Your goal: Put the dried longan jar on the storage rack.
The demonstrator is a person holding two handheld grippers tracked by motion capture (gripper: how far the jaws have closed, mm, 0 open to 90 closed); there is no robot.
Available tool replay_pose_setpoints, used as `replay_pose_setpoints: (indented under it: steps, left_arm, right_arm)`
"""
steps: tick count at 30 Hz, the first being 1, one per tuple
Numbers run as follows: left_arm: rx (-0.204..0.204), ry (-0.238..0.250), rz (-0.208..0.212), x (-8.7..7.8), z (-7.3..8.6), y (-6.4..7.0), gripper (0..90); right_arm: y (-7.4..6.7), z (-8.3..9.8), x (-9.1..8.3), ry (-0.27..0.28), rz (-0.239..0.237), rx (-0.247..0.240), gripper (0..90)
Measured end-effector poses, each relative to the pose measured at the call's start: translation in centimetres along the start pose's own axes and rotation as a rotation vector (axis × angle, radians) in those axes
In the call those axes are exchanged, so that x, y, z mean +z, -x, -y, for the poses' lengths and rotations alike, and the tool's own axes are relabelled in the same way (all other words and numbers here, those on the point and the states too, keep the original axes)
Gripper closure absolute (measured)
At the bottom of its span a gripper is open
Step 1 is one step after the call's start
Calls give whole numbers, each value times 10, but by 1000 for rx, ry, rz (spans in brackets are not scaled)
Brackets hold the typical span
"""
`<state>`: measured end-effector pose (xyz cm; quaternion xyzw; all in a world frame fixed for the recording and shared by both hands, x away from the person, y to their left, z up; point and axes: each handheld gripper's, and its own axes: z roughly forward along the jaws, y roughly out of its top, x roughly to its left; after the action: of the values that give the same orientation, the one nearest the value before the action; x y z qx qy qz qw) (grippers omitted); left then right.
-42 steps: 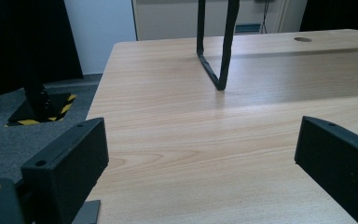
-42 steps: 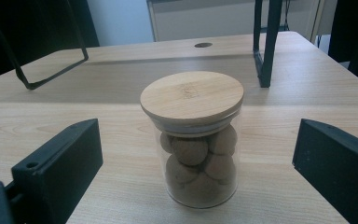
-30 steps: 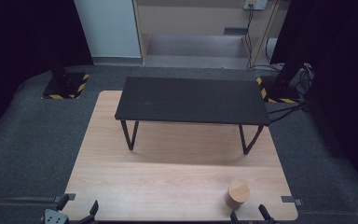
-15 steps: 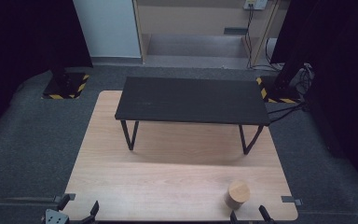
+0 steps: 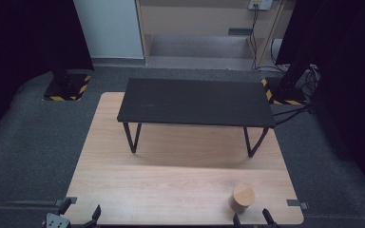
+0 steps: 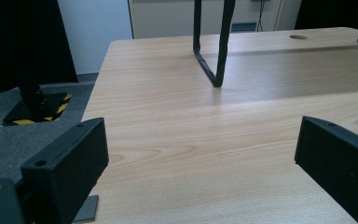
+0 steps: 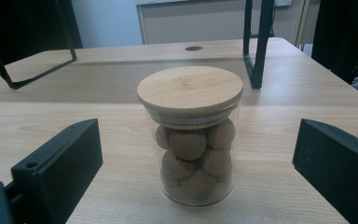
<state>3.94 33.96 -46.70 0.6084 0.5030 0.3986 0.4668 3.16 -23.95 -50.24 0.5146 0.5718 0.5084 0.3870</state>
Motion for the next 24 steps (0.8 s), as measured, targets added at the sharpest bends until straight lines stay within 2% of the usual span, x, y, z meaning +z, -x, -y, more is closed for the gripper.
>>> replay_pose_setpoints:
  steps: [11,24]
  left_arm:
    - [0,1,1,-1,1,-2,14]
    - [3,-5,7,0,1,-3,14]
  right_arm:
    - [-7,7,6,15,33,-5,15]
    - [-16,8,35,-3,51,-26,15]
